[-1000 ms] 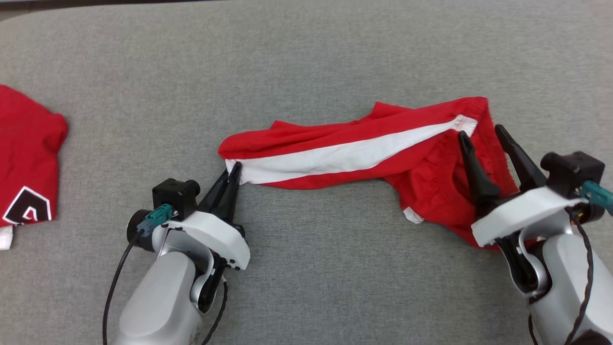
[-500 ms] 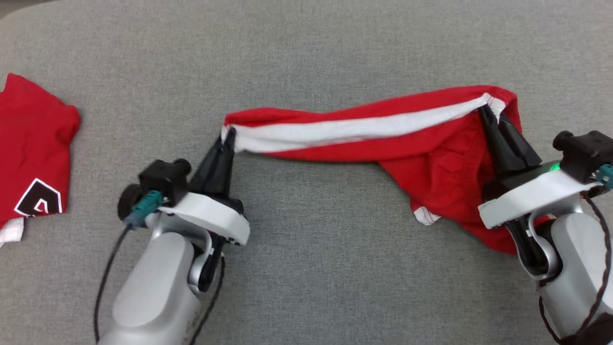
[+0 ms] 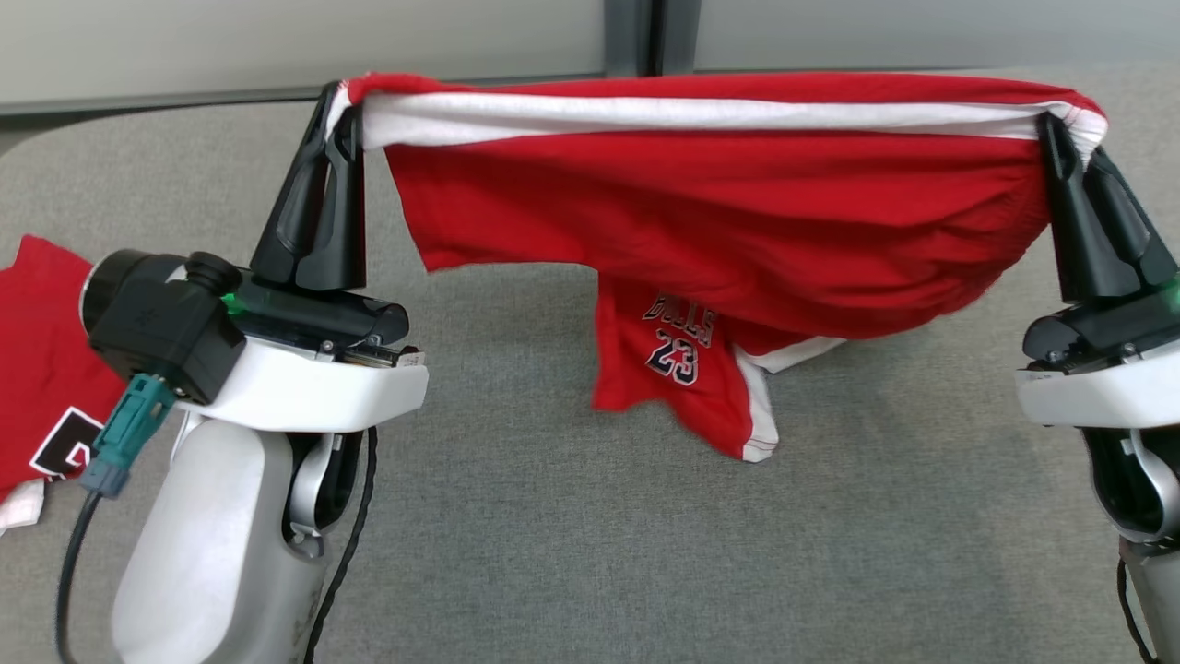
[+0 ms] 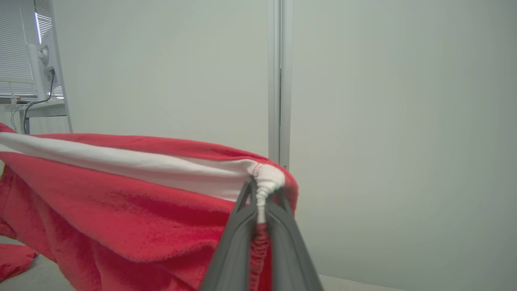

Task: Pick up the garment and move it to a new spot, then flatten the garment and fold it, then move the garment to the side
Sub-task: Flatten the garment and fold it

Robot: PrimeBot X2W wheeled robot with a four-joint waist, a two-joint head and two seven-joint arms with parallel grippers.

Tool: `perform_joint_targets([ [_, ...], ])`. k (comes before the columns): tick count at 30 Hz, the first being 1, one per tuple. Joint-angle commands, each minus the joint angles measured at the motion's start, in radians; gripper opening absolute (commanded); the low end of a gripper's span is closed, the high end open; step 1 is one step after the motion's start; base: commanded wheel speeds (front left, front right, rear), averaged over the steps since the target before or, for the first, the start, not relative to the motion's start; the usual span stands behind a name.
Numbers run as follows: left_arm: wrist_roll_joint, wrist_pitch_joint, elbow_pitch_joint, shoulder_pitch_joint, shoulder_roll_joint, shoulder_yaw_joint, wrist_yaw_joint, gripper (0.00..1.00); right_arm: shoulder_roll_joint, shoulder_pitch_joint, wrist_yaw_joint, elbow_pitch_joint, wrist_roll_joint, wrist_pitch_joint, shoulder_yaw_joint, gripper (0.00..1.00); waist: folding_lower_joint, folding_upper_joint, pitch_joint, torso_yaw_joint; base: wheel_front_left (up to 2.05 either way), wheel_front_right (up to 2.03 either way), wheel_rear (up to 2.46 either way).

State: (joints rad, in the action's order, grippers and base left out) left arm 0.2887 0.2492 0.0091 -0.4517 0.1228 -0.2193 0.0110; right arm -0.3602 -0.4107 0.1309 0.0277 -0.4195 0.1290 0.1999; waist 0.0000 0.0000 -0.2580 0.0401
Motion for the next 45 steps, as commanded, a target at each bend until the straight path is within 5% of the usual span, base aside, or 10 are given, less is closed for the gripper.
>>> perform_joint_targets([
  [1, -0.006, -0.027, -0.055, 0.011, 0.014, 0.006, 0.016, 0.00, 0.011, 0.027, 0.000, 0.032, 0.013, -0.026, -0.032, 0.00, 0.0000, 0.0000, 0.042, -0.020, 0.00, 0.00, 0.00],
  [10, 0.024, -0.100, -0.144, 0.009, 0.014, 0.008, 0.029, 0.00, 0.040, 0.067, 0.000, 0.088, 0.025, -0.078, -0.089, 0.00, 0.0000, 0.0000, 0.063, -0.029, 0.00, 0.00, 0.00],
  [19, 0.058, -0.093, 0.046, -0.247, 0.005, -0.001, -0.040, 0.00, 0.035, -0.144, 0.000, 0.005, -0.013, -0.079, -0.099, 0.00, 0.0000, 0.0000, -0.025, -0.017, 0.00, 0.00, 0.00],
  [31, 0.066, 0.014, 0.593, -0.777, -0.033, 0.040, -0.097, 0.00, 0.071, -0.662, 0.000, -0.417, -0.056, 0.052, 0.077, 0.00, 0.0000, 0.0000, -0.122, -0.016, 0.00, 0.00, 0.00],
  [39, 0.084, 0.014, 0.843, -0.714, -0.061, 0.075, -0.113, 0.00, 0.128, -0.719, 0.000, -0.736, -0.111, 0.124, 0.294, 0.00, 0.0000, 0.0000, -0.175, -0.024, 0.00, 0.00, 0.00],
  [45, 0.079, 0.015, 0.888, -0.545, -0.070, 0.098, -0.125, 0.00, 0.148, -0.598, 0.000, -0.807, -0.153, 0.137, 0.358, 0.00, 0.0000, 0.0000, -0.198, -0.032, 0.00, 0.00, 0.00],
])
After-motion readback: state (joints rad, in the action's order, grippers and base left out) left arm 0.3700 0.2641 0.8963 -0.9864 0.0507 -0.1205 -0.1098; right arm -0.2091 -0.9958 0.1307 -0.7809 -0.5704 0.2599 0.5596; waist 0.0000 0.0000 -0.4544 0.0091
